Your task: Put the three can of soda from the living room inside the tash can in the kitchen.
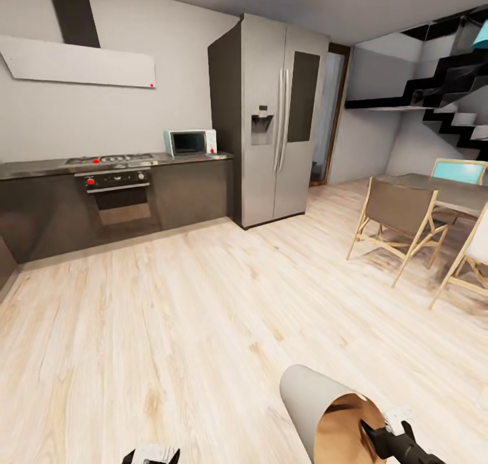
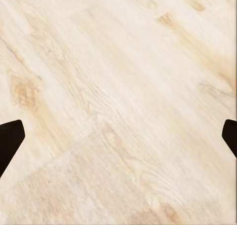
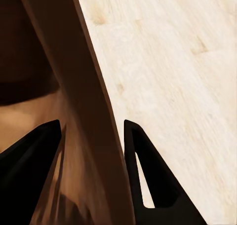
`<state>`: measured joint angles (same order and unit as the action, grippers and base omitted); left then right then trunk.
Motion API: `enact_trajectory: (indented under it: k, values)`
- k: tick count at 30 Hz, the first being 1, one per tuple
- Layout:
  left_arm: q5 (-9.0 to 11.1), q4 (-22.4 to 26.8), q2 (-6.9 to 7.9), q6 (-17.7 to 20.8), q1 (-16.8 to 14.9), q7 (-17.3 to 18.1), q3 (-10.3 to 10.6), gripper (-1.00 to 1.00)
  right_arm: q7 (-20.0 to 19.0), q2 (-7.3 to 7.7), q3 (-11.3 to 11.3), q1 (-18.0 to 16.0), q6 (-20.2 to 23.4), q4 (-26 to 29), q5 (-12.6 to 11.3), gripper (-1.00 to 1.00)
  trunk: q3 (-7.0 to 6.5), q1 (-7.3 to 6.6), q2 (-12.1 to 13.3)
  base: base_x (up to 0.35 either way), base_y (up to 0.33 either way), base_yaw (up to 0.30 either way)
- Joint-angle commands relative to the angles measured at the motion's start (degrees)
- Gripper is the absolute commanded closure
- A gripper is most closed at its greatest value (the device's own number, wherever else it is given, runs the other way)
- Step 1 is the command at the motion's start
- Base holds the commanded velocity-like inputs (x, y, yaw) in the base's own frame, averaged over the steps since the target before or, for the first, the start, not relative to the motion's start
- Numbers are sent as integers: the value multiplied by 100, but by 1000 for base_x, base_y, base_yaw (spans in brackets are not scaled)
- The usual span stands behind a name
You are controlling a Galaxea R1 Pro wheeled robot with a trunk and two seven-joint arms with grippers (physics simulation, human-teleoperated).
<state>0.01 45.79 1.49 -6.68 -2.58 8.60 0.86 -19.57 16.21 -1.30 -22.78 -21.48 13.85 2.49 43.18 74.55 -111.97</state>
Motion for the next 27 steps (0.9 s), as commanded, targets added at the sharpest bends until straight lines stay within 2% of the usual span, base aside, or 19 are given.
enact_trajectory:
  k: [1, 9, 12, 15, 19, 27]
  values:
    - [1, -1, 0, 0, -1, 4, 0, -100, -17, 0, -53, 3, -4, 15, -29, 100, -19, -23, 41, 0, 0, 0]
    - [0, -2, 0, 0, -5, 18, 0, -100, -69, 66, -60, 30, -217, 17, -35, 100, -163, -199, 362, 0, 0, 0]
    - [-6, -9, 13, 0, -13, 118, -5, -100, -336, 94, -145, 98, -344, 30, -44, 100, -217, -265, 482, 0, 0, 0]
    - [-22, -12, 56, 5, -31, 367, -7, -100, -550, 96, -343, 128, -436, 36, -39, 100, -271, -330, 603, 0, 0, 0]
    - [-35, -29, 72, 3, -37, 493, -7, -100, -618, 89, -465, 138, -471, 33, -28, 100, -343, -418, 763, 0, 0, 0]
    - [-47, -67, 80, 9, -79, 552, -7, -100, -584, 71, -518, 148, -480, 18, -14, 100, -486, -594, 1084, 0, 0, 0]
